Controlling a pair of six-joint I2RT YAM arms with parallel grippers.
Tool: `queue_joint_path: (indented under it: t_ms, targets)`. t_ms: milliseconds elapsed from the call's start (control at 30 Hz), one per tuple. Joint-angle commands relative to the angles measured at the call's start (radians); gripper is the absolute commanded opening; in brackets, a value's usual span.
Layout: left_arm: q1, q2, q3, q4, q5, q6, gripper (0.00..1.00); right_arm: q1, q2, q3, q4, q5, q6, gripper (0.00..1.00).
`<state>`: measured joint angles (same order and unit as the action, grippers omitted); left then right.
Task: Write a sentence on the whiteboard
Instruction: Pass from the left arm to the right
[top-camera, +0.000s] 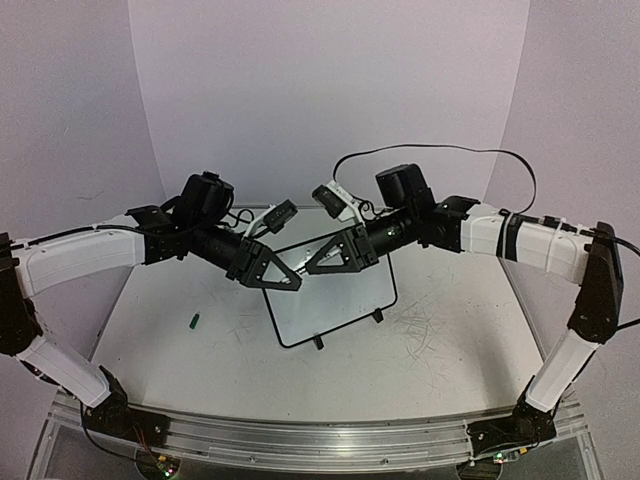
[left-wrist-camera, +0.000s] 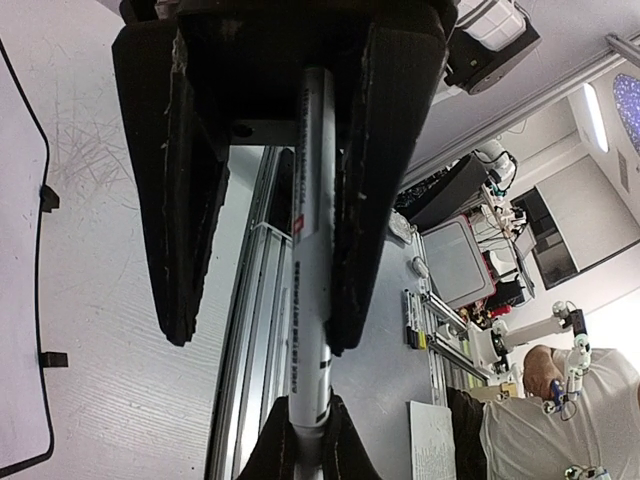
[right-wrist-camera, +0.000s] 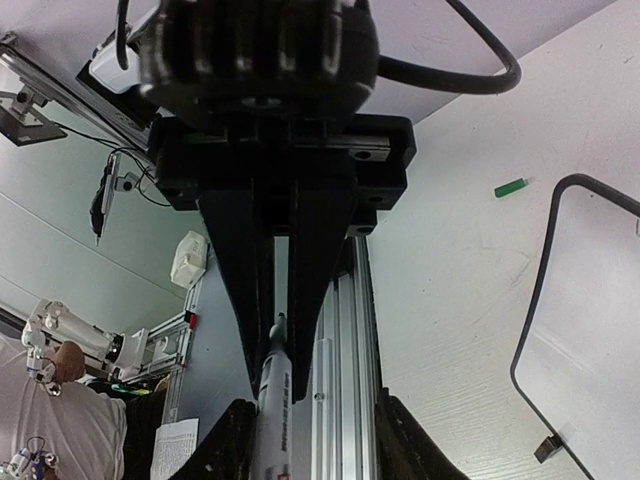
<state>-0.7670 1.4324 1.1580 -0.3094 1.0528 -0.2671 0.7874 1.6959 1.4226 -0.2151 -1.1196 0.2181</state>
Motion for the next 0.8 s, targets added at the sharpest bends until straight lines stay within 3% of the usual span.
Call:
queue_joint_path:
  t_ms: [0, 167, 400, 600, 700, 767]
  targets:
    - [-0.002, -0.001, 0.046, 0.003, 0.026, 0.028, 0.00, 0.018, 0.020, 0.061, -0.015, -0.027, -0.026, 0.39]
    - [-0.002, 0.000, 0.045, 0.001, 0.031, 0.029, 0.00, 0.020, 0.028, 0.070, -0.013, -0.044, -0.026, 0.31]
    - [-0.002, 0.002, 0.048, 0.000, 0.011, 0.031, 0.00, 0.022, 0.031, 0.068, -0.013, -0.053, -0.017, 0.05]
    - [-0.001, 0.000, 0.050, -0.005, -0.026, 0.032, 0.01, 0.022, 0.020, 0.057, -0.011, -0.022, 0.001, 0.00]
    - [0.003, -0.023, 0.047, -0.029, -0.085, 0.053, 0.26, 0.022, 0.001, 0.047, -0.012, 0.049, 0.020, 0.00]
    - [0.019, -0.057, 0.046, -0.053, -0.148, 0.071, 0.52, 0.019, -0.031, 0.024, -0.012, 0.133, 0.025, 0.00]
